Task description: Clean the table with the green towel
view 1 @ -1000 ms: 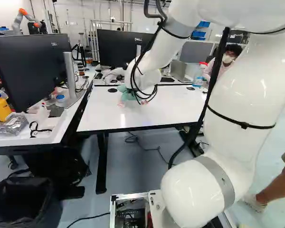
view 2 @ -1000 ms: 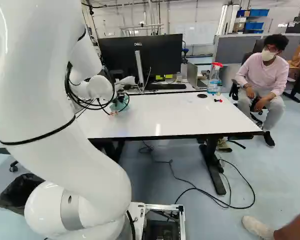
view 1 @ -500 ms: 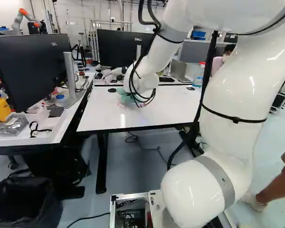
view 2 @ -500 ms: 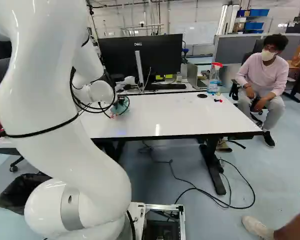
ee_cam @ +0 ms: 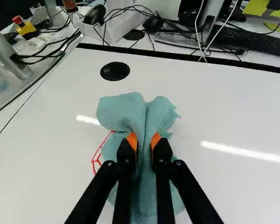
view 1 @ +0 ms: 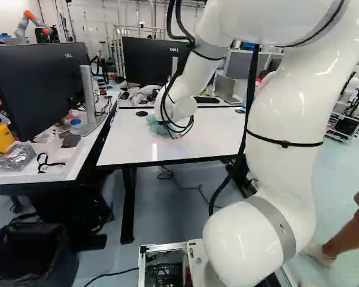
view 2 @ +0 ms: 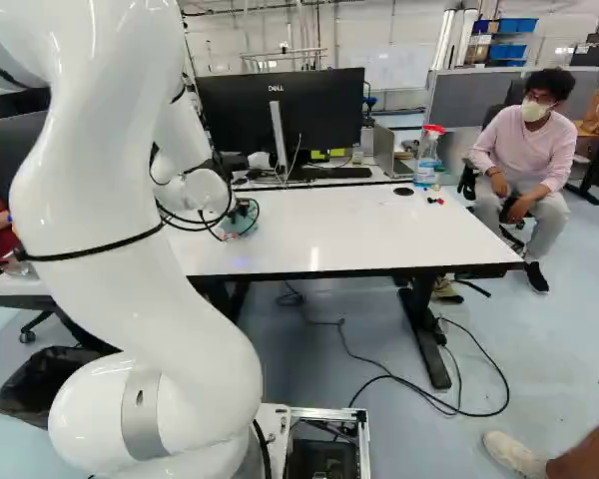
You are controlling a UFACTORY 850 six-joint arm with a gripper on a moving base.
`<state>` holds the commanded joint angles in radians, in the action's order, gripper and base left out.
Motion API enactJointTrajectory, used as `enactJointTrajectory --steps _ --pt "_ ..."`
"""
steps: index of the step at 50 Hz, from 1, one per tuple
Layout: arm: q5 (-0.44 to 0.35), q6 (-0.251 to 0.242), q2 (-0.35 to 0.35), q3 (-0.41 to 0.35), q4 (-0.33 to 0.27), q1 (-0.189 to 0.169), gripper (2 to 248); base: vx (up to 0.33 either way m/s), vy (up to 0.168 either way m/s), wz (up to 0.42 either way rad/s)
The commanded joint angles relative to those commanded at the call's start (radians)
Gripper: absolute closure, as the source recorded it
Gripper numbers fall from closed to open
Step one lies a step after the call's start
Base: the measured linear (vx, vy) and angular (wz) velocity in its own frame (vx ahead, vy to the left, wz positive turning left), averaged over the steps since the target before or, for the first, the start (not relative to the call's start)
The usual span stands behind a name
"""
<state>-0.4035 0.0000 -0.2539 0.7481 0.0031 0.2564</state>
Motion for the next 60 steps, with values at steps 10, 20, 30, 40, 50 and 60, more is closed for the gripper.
enactJointTrajectory --steps 10,20,30,40,50,60 --pt "0.000 0.000 -0.003 0.001 0.000 0.000 199 0.000 0.000 0.000" --pt "0.005 0.000 -0.003 0.001 0.000 0.000 199 0.000 0.000 0.000" --pt "0.029 0.000 -0.003 0.001 0.000 0.000 199 0.000 0.000 0.000" --pt "0.047 0.000 -0.003 0.001 0.000 0.000 199 0.000 0.000 0.000" --pt "0.047 0.000 -0.003 0.001 0.000 0.000 199 0.000 0.000 0.000" --pt "0.056 0.000 -0.003 0.001 0.000 0.000 199 0.000 0.000 0.000"
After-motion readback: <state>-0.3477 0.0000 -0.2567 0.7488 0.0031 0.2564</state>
